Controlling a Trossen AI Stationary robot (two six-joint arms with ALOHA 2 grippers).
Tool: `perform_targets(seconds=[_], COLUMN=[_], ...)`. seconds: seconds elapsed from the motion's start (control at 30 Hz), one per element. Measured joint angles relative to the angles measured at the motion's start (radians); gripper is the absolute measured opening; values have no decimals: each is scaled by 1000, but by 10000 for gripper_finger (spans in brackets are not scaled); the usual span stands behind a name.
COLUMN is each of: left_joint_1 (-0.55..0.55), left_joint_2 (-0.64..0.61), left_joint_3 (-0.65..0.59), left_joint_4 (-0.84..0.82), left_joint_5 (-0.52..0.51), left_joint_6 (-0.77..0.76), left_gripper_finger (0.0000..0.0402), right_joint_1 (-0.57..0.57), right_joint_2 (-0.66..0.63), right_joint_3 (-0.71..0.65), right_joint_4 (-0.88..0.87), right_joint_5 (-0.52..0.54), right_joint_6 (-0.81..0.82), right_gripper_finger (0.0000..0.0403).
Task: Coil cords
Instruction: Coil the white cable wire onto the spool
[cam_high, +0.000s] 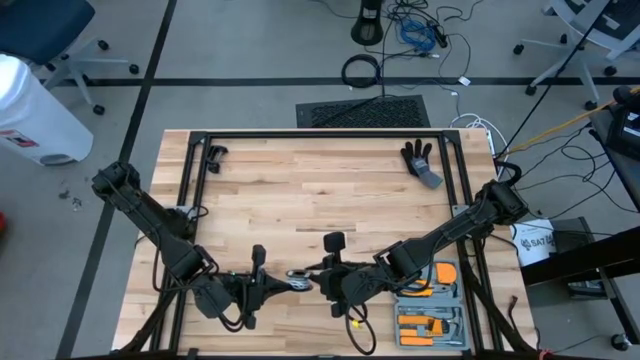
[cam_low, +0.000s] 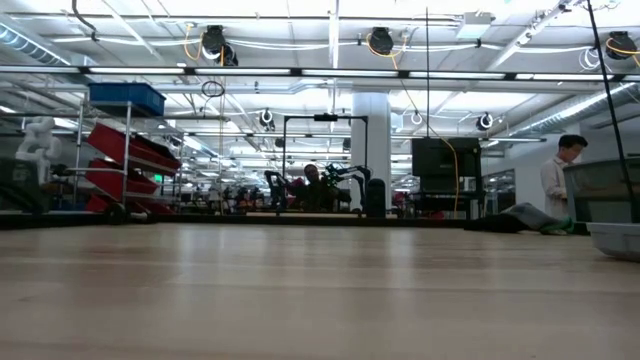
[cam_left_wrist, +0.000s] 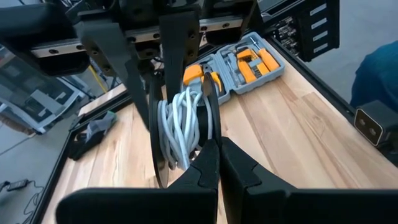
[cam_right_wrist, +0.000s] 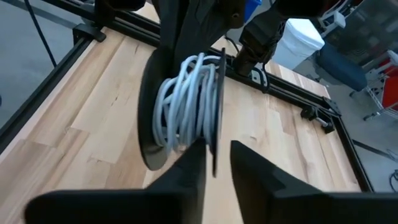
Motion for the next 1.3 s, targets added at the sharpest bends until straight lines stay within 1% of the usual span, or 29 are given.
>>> perform_targets(seconds=[0.1,0.2,0.27,0.37,0.53,0.63,0.7,0.87,1.07,1.3], left_joint_1=[0,-1,-1,-1,-1,-1,-1,-1,-1,-1], left_joint_2=[0,-1,-1,-1,-1,-1,-1,-1,-1,-1], left_joint_3=[0,0,0,0,0,0,0,0,0,0], left_joint_4=[2,2,2,3,4,6,6,6,6,21], left_joint_5=[1,1,1,1,1,1,1,-1,-1,-4], left_joint_6=[0,0,0,0,0,0,0,0,0,-8], left_gripper_finger=[2,2,2,2,2,2,2,2,2,2], right_joint_1=[5,7,6,6,6,7,7,9,11,12], right_joint_2=[-1,-1,-2,-2,-3,-3,-3,-3,-3,-5], right_joint_3=[0,0,0,0,-1,-1,-1,-1,-1,-1], right_joint_4=[13,23,22,23,45,64,74,67,67,46], right_joint_5=[5,6,4,-1,-2,-2,-4,-11,-9,-8], right_joint_6=[-7,-24,-24,-24,-31,-47,-53,-64,-67,-25], right_gripper_finger=[88,109,116,116,102,87,71,10,3,1])
